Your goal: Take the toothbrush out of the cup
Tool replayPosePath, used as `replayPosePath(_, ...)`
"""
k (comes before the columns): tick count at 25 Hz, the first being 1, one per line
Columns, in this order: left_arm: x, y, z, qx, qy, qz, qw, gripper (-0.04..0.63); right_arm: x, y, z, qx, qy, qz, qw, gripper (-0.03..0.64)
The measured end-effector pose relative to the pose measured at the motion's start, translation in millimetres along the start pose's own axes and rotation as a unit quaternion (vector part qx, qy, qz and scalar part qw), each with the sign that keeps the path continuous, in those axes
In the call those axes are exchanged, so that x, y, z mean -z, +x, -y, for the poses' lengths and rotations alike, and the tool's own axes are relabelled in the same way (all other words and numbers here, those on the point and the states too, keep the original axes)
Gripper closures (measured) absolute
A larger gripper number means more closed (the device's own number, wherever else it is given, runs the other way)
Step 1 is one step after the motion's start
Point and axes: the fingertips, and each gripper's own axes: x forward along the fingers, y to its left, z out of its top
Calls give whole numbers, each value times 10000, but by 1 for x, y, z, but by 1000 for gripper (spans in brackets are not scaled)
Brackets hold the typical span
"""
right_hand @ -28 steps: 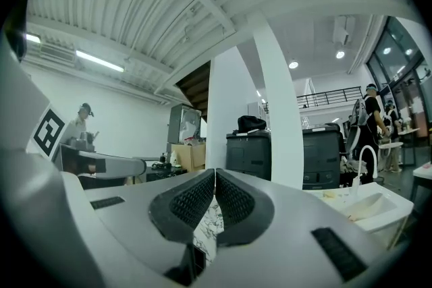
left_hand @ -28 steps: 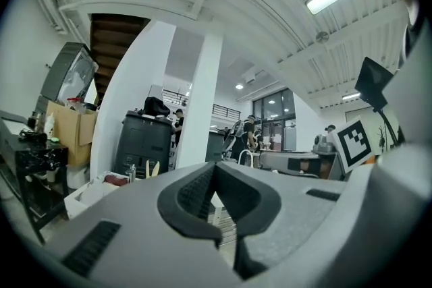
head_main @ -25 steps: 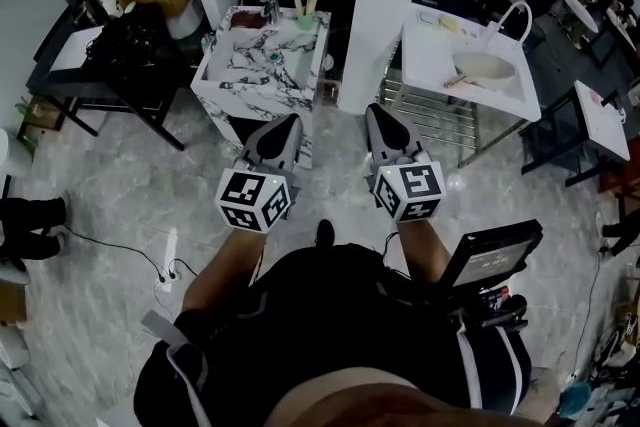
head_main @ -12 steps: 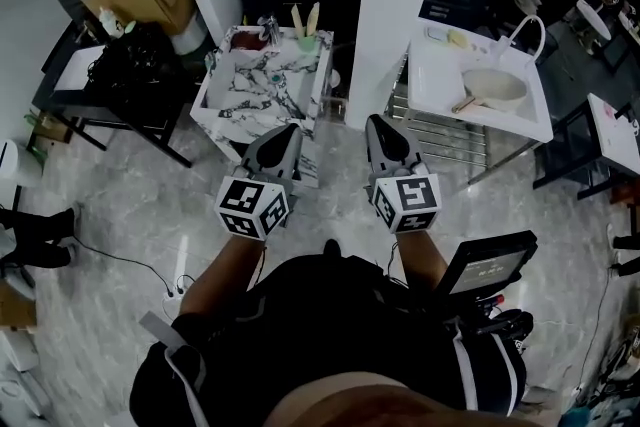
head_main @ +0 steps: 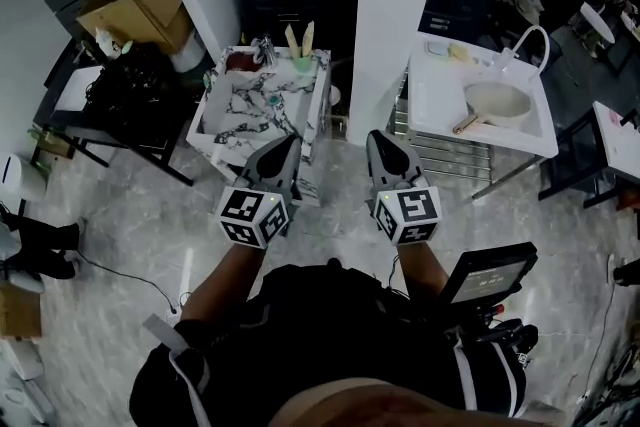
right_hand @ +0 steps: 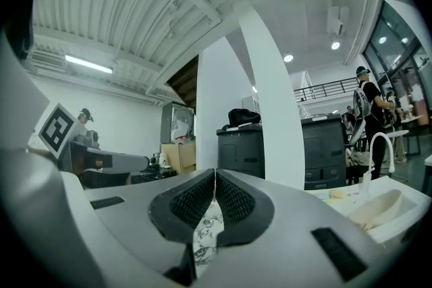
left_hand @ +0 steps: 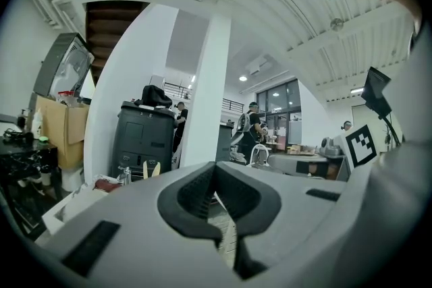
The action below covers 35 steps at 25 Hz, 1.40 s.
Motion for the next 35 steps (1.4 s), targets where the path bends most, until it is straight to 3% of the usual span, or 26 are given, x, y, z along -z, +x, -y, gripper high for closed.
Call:
replayPosePath(11, -6, 26, -35, -97, -156, 56, 9998, 594, -4, 41, 4, -48, -115, -51, 9999, 592)
replayPosePath(35, -48, 89, -187, 481, -185, 323, 9981, 594, -18, 195, -27, 490, -180, -82, 9986, 592)
